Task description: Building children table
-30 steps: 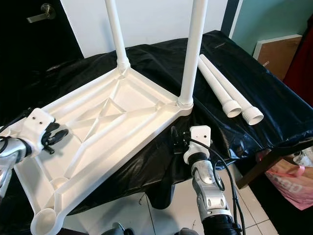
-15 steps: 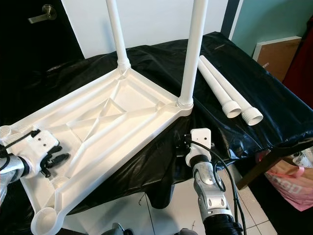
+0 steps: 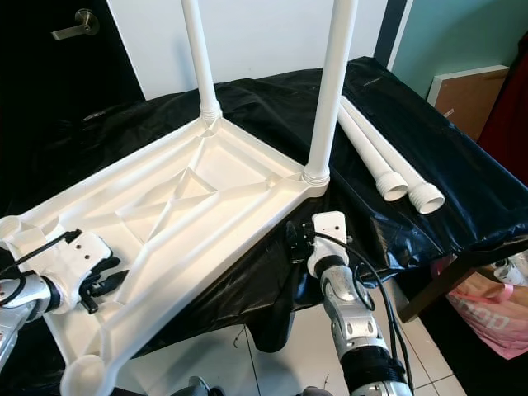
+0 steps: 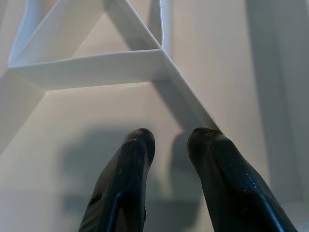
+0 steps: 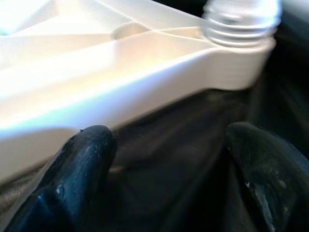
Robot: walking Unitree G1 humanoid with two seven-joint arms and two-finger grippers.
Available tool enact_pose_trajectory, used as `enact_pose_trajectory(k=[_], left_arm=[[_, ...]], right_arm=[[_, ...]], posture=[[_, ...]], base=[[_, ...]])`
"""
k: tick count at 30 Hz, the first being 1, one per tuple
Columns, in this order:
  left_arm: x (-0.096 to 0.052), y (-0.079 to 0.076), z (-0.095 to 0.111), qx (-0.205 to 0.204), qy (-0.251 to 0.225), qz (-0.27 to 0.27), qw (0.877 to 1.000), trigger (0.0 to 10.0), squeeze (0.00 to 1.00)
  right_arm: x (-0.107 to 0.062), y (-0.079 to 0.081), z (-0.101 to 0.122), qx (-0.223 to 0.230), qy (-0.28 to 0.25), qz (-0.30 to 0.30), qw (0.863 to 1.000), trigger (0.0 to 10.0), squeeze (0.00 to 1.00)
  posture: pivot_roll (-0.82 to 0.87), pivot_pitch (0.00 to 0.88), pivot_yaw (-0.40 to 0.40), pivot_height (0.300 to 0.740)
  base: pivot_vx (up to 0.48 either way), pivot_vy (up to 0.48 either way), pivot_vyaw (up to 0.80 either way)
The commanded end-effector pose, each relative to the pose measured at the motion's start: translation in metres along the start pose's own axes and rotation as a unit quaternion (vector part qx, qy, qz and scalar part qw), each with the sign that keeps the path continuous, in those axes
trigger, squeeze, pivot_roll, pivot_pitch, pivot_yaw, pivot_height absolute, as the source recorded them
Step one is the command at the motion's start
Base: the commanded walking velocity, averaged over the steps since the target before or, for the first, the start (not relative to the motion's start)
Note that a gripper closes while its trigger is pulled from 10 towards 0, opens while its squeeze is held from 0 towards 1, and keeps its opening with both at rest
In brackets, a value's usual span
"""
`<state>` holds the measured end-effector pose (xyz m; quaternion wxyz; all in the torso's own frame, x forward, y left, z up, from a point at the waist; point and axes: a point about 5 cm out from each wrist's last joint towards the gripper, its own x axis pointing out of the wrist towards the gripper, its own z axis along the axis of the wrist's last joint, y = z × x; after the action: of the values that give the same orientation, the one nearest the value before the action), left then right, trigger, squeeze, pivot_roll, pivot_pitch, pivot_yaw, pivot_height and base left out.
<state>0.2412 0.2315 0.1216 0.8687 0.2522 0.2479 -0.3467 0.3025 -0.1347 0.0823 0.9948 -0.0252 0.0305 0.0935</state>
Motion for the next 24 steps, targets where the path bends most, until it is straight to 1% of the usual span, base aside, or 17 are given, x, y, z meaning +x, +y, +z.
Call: enact_pose_trajectory(k=[1, 3, 5, 7, 8, 10, 13, 14, 15, 16, 17, 19, 21, 23, 24], left_arm=[[0.007, -0.023, 0.008, -0.008, -0.022, -0.094, 0.995, 10.0, 0.0], [0.011, -0.032, 0.014, -0.017, -0.036, -0.109, 0.993, 10.0, 0.0], [0.013, -0.036, 0.018, -0.019, -0.044, -0.118, 0.992, 10.0, 0.0], [0.013, -0.038, 0.02, -0.019, -0.047, -0.121, 0.991, 10.0, 0.0], [0.015, -0.042, 0.025, -0.018, -0.055, -0.128, 0.99, 10.0, 0.0], [0.015, -0.042, 0.025, -0.018, -0.055, -0.128, 0.99, 10.0, 0.0], [0.018, -0.049, 0.032, -0.016, -0.067, -0.14, 0.988, 10.0, 0.0], [0.018, -0.049, 0.032, -0.016, -0.067, -0.14, 0.988, 10.0, 0.0], [0.022, -0.053, 0.041, -0.021, -0.083, -0.148, 0.985, 10.0, 0.0], [0.024, -0.054, 0.046, -0.024, -0.091, -0.152, 0.984, 10.0, 0.0], [0.024, -0.054, 0.046, -0.024, -0.091, -0.152, 0.984, 10.0, 0.0], [0.027, -0.057, 0.052, -0.024, -0.102, -0.157, 0.982, 10.0, 0.0], [0.027, -0.057, 0.052, -0.024, -0.102, -0.157, 0.982, 10.0, 0.0], [0.03, -0.059, 0.057, -0.021, -0.108, -0.162, 0.981, 10.0, 0.0], [0.034, -0.057, 0.06, -0.017, -0.111, -0.151, 0.982, 10.0, 0.0]], right_arm=[[0.006, 0.004, -0.002, -0.001, 0.011, 0.026, 1.0, 10.0, 0.0], [0.014, 0.005, 0.002, -0.005, 0.01, 0.043, 0.999, 10.0, 0.0], [0.02, 0.006, 0.005, -0.005, 0.012, 0.058, 0.998, 10.0, 0.0], [0.023, 0.007, 0.006, -0.005, 0.014, 0.065, 0.998, 10.0, 0.0], [0.029, 0.008, 0.009, -0.008, 0.014, 0.075, 0.997, 10.0, 0.0], [0.029, 0.008, 0.009, -0.008, 0.014, 0.075, 0.997, 10.0, 0.0], [0.039, 0.011, 0.016, -0.018, 0.009, 0.092, 0.996, 10.0, 0.0], [0.039, 0.011, 0.016, -0.018, 0.009, 0.092, 0.996, 10.0, 0.0], [0.046, 0.016, 0.021, -0.022, 0.006, 0.106, 0.994, 10.0, 0.0], [0.049, 0.018, 0.023, -0.024, 0.005, 0.112, 0.993, 10.0, 0.0], [0.049, 0.018, 0.023, -0.024, 0.005, 0.112, 0.993, 10.0, 0.0], [0.053, 0.02, 0.026, -0.026, 0.006, 0.116, 0.993, 10.0, 0.0], [0.053, 0.02, 0.026, -0.026, 0.006, 0.116, 0.993, 10.0, 0.0], [0.057, 0.021, 0.028, -0.027, 0.007, 0.114, 0.993, 10.0, 0.0], [0.06, 0.019, 0.031, -0.031, 0.004, 0.098, 0.995, 10.0, 0.0]], posture=[[-0.02, 0.005, 0.038, 0.74], [-0.02, 0.005, 0.04, 0.74], [-0.02, 0.005, 0.04, 0.74], [-0.02, 0.005, 0.04, 0.74], [-0.02, 0.007, 0.041, 0.74], [-0.02, 0.007, 0.041, 0.74], [-0.02, 0.01, 0.042, 0.74], [-0.02, 0.01, 0.042, 0.74], [-0.02, 0.019, 0.04, 0.74], [-0.02, 0.02, 0.04, 0.74], [-0.02, 0.02, 0.04, 0.74], [-0.01, 0.022, 0.04, 0.74], [-0.01, 0.022, 0.04, 0.74], [-0.02, 0.029, 0.04, 0.74], [-0.02, 0.029, 0.04, 0.74]], base=[[0.0, 0.0, 0.0], [0.0, 0.0, 0.0], [0.0, 0.0, 0.0], [0.0, 0.0, 0.0], [0.0, 0.0, 0.0], [0.0, 0.0, 0.0], [0.0, 0.0, 0.0], [0.0, 0.0, 0.0], [0.0, 0.0, 0.0], [0.0, 0.0, 0.0], [0.0, 0.0, 0.0], [0.0, 0.0, 0.0], [0.0, 0.0, 0.0], [0.0, 0.0, 0.0], [0.0, 0.0, 0.0]])
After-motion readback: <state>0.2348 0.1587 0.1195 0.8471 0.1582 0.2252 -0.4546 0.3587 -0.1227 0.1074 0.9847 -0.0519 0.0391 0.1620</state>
